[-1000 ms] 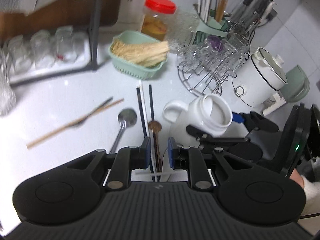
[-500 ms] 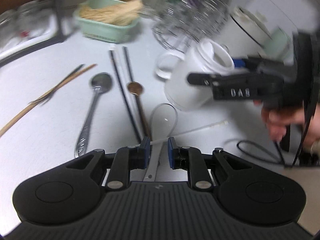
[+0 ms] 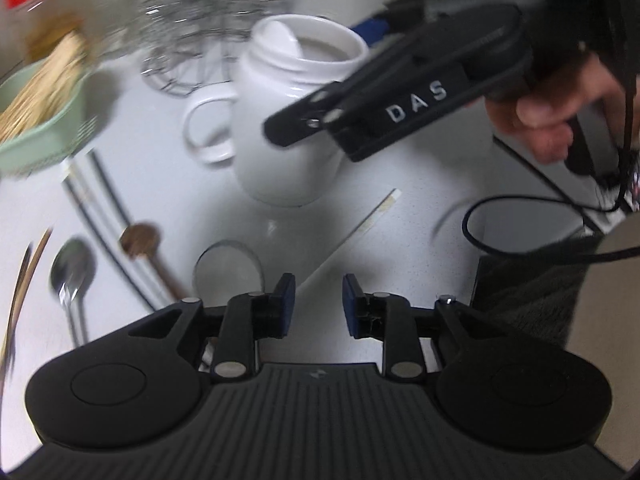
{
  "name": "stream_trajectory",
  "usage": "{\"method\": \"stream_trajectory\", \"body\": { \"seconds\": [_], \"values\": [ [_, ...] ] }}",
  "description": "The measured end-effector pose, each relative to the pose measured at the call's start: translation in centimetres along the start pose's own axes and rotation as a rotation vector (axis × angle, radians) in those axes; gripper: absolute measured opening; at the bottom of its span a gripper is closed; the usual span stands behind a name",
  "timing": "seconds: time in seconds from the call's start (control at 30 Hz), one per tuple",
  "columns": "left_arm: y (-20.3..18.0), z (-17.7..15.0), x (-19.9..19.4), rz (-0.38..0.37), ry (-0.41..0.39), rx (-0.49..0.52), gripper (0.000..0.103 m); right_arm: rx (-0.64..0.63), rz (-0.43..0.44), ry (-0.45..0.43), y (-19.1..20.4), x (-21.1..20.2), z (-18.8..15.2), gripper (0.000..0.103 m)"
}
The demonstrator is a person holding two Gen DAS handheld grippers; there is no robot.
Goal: Organize utensils
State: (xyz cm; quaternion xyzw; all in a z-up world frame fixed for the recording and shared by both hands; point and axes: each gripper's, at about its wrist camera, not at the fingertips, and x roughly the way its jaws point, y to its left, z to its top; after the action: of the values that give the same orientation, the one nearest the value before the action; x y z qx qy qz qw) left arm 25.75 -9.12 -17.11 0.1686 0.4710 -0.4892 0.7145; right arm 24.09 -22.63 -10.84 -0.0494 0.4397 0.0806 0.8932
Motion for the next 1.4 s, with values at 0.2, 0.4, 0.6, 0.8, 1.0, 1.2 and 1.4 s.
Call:
{"method": "stream_trajectory", "body": {
  "seconds": [0.2,0.4,0.6,0.8,1.0,1.2,1.4],
  "values": [
    [-0.9,2.1,2.6,-0.047,0.044,0.102,0.033,0.005,0.007,0.021,-1.2,0.1,0.3,0.09],
    [-1.6,3.7,4.3,-0.079,0.121,0.206,0.033,0.009,0.016,0.031,-1.4,0.1,0.4,0.09],
    [-2.0,4.8,6.0,-0.088,0.214,0.266,0.032,0.017,0.016,0.026,-1.4,0.1,0.3,0.09],
    [-2.4,5.6,6.9,-0.103,0.244,0.313,0.02,0.03,0.009,0.027,-1.4,0.1,0.4,0.09],
    [-2.3,6.2,7.4,-0.068,0.27,0.325,0.009,0.047,-0.003,0.017,-1.3,0.0,0.2,0.089],
    [-1.5,6.0,6.2,-0.02,0.242,0.231,0.007,0.054,-0.008,0.014,-1.3,0.1,0.3,0.09],
    [-0.8,4.8,3.4,0.009,0.187,0.14,0.007,0.055,-0.006,0.01,-1.3,0.1,0.2,0.09]
  ]
}}
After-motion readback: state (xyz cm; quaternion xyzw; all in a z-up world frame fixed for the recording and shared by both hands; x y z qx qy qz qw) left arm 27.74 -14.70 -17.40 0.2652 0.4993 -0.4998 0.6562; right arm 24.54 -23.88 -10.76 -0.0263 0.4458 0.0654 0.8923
